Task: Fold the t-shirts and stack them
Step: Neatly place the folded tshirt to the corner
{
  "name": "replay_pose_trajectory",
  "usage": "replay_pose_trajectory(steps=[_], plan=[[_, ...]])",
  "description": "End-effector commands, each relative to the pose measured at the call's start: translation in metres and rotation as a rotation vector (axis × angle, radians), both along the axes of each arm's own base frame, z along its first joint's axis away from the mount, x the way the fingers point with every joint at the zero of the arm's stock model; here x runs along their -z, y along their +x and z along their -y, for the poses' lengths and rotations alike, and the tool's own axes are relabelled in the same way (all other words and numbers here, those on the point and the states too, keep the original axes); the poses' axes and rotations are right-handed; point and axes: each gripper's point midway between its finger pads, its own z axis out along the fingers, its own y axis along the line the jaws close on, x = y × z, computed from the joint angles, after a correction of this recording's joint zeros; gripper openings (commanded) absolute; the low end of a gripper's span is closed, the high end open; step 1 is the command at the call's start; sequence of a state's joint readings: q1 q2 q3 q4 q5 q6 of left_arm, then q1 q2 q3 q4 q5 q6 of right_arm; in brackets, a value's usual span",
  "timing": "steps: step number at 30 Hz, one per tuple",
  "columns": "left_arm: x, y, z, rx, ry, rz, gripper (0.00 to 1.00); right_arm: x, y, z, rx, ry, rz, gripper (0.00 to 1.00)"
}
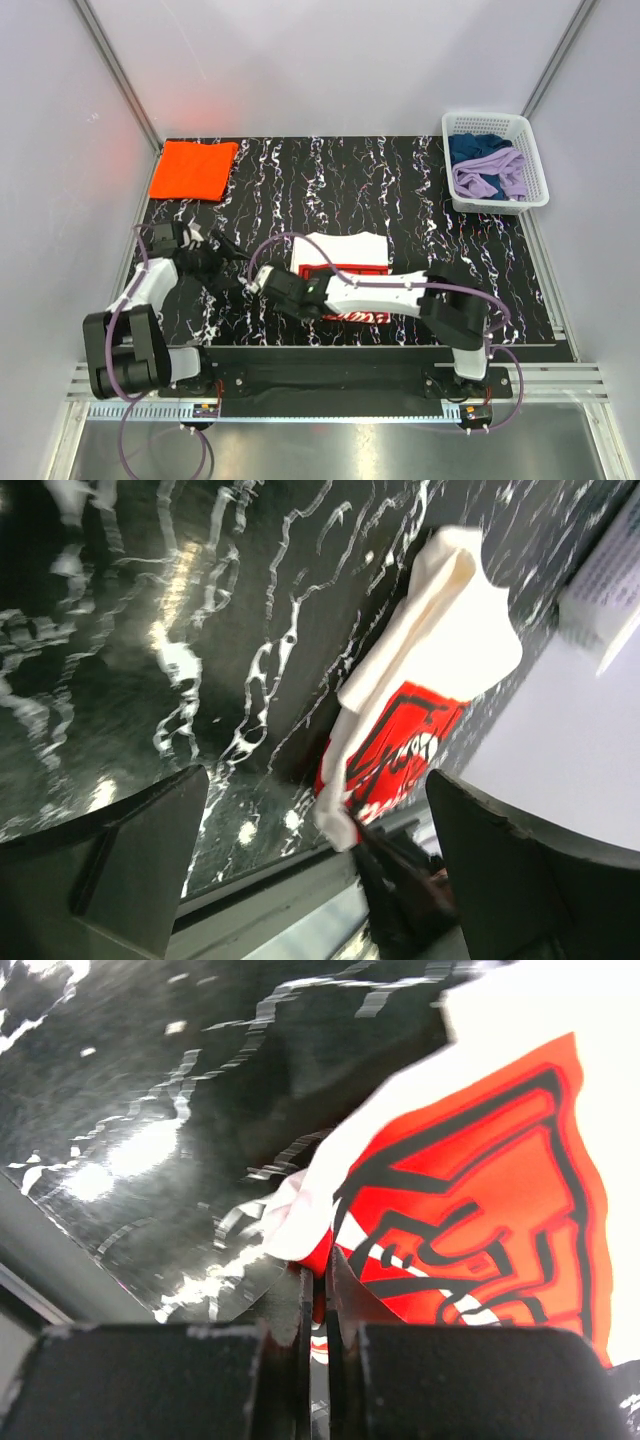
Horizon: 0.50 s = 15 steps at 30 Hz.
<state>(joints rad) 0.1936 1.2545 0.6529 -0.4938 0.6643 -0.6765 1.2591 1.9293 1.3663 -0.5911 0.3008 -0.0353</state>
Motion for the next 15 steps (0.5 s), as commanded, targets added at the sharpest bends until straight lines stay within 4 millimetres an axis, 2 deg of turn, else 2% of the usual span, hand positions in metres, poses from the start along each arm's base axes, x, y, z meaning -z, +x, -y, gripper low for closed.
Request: replay_pose_trajectory(steps=[1,2,4,9,15], plan=[[-0.013,0.013,0.027,0.095,-0.08,0.095,0.99,-0.052,0.022,-0.002,0.072,0.16,0.029,0.0],[-0.01,0.013,0.033,0.083,-0.114,0.072,0.99,-0.06,0.026,0.002,0.082,0.175,0.031,0.0],[-0.011,0.021,0.043,0.086,-0.143,0.104,0.99,-0.063,0.028,0.004,0.078,0.182,0.017,0.0],[-0.002,0.029,0.069,0.081,-0.17,0.033,0.99,-0.064,0.031,0.014,0.084,0.172,0.016,0.0],[0.014,0.037,0.088,0.076,-0.167,-0.05,0.99,-0.082,0.04,0.023,0.122,0.224,0.025,0.0]])
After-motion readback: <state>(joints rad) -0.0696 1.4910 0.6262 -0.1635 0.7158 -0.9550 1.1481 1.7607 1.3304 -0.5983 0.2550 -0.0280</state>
